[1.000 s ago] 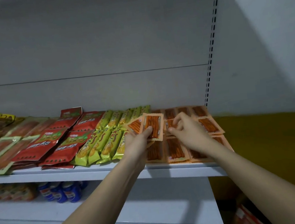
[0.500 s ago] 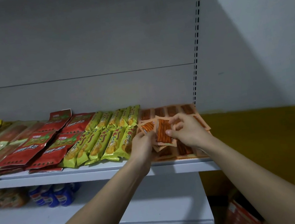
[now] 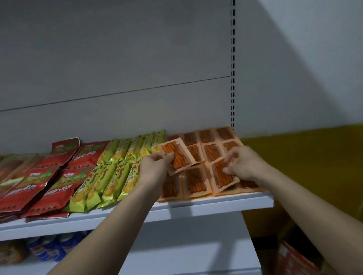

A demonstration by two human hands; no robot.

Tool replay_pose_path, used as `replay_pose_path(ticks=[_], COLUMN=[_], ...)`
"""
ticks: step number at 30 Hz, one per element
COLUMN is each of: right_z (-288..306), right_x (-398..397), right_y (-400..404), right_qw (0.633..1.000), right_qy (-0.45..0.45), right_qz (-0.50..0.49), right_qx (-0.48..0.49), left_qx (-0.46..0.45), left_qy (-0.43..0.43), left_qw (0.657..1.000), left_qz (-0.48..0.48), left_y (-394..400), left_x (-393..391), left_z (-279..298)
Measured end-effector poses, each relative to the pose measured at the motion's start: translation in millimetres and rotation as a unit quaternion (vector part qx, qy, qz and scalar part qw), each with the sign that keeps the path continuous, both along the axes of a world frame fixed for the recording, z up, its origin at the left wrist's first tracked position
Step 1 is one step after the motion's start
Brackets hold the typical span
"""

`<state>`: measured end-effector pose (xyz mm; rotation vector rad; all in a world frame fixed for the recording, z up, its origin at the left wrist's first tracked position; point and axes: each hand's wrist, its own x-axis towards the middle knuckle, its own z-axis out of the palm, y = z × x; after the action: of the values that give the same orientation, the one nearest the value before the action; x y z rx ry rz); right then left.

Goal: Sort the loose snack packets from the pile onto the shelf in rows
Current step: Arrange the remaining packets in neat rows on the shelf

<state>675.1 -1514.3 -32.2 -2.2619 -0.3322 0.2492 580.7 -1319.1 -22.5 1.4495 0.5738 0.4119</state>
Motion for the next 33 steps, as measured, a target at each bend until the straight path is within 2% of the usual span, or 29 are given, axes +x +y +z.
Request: replay_pose_path(ticks=[3,5,6,8,10,11,12,15,17,18,20,21,22,25,29,33], right_z=[-3,-6,-9,-11,-1,4,6,2,1,1,4,5,4,-6,-28,-15], right_x=[-7,-11,-12,-12,-16,-19,-22,-25,-19,-13,-2,3,8,7,-1,-10], right_y=[7,8,9,13,17,18,19,15,3,-7,-29,-39,-47,-54,-51,-53], right_qw=[0.992,0.969,0.961,0.973,0.992,0.988,0.985,0.985,0.987,0.989,0.996,0.998,0.999,0.998,0.984,0.969], right_qy=[-0.086,-0.173,-0.209,-0.21,-0.095,-0.032,-0.01,-0.027,-0.014,-0.01,-0.018,-0.026,-0.028,-0.035,-0.117,-0.214], right_qz=[0.001,0.005,0.007,0.018,0.042,0.058,0.077,0.081,0.049,0.028,-0.01,-0.021,-0.026,-0.026,-0.047,-0.049], right_qx=[-0.089,-0.174,-0.181,-0.095,0.077,0.138,0.153,0.146,0.154,0.146,0.087,0.049,0.02,-0.041,-0.129,-0.113], left_qx=[0.008,0.0,-0.006,-0.009,-0.003,-0.007,-0.009,0.017,0.086,0.164,0.364,0.436,0.472,0.493,0.501,0.519], left_qy=[0.012,0.015,0.014,0.011,0.012,0.009,0.01,0.026,0.044,0.057,0.079,0.084,0.087,0.102,0.109,0.076], left_qw=[1.0,1.0,1.0,1.0,1.0,1.0,1.0,0.998,0.989,0.976,0.918,0.887,0.869,0.856,0.854,0.848], left_qz=[-0.014,-0.02,-0.022,-0.022,-0.014,-0.012,-0.013,-0.059,-0.113,-0.13,-0.136,-0.129,-0.126,-0.118,-0.094,-0.079], left_y=[-1,-6,-11,-18,-25,-29,-34,-43,-47,-46,-42,-40,-37,-30,-18,5], left_x=[3,1,0,-1,1,1,1,4,6,7,5,2,-2,-13,-24,-32], left_z=[0,-2,-3,-8,-14,-16,-17,-16,-9,-6,-3,0,2,2,3,12])
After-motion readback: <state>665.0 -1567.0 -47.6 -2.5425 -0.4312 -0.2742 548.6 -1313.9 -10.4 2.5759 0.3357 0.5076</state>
